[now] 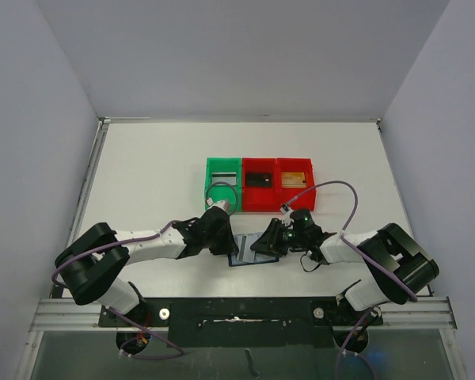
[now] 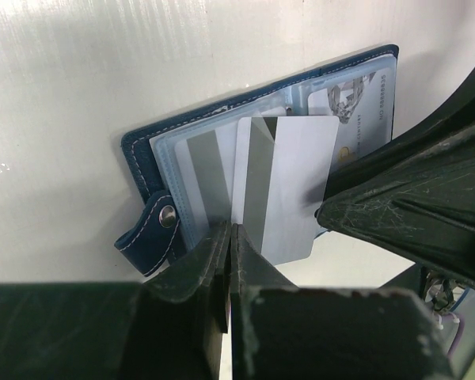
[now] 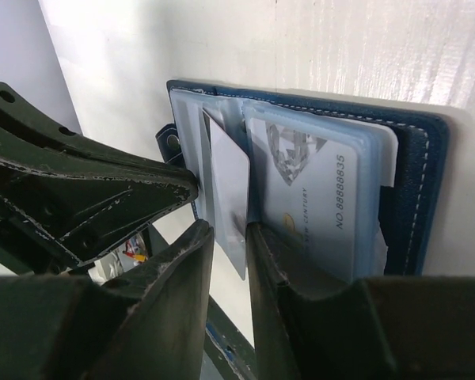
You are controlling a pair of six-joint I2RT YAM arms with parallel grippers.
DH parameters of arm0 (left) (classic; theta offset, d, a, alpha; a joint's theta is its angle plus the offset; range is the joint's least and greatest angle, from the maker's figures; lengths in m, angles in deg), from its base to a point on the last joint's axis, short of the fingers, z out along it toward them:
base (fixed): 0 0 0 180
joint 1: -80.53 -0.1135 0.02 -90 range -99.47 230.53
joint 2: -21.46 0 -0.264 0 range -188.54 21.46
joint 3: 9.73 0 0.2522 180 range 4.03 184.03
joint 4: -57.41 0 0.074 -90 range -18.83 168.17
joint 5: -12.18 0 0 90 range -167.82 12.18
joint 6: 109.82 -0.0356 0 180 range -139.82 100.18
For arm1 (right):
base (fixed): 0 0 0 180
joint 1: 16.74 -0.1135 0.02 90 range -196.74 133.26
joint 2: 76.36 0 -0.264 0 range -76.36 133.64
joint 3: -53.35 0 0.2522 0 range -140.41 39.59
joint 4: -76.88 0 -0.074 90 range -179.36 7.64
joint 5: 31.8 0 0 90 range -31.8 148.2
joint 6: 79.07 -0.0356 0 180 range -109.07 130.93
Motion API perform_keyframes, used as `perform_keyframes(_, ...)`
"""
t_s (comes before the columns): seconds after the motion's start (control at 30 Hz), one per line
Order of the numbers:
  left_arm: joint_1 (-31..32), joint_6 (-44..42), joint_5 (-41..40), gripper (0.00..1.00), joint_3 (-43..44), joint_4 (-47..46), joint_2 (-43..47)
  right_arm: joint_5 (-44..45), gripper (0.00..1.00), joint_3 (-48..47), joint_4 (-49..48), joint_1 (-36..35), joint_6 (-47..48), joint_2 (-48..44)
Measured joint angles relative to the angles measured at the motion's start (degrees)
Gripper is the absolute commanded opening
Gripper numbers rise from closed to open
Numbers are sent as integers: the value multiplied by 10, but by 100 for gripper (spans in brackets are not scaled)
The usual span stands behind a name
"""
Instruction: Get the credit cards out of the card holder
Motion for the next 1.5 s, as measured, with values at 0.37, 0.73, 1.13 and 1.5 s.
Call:
perform_keyframes(0.37,0,4,0,0,-6,-10,0,21,30,49,-90,-7,-36,-3)
perform_keyframes(0.73,0,4,2,0,-9,-17,0,84,31,59,-86,-37,-63,-32)
perform_keyframes(1.13,0,11,2,0,-14,-25,0,139,31,48,-29,-63,-88,-53)
perform_keyframes(1.5,0,17,3,0,-18,-34,0,168,23,23,56,-85,-103,-68)
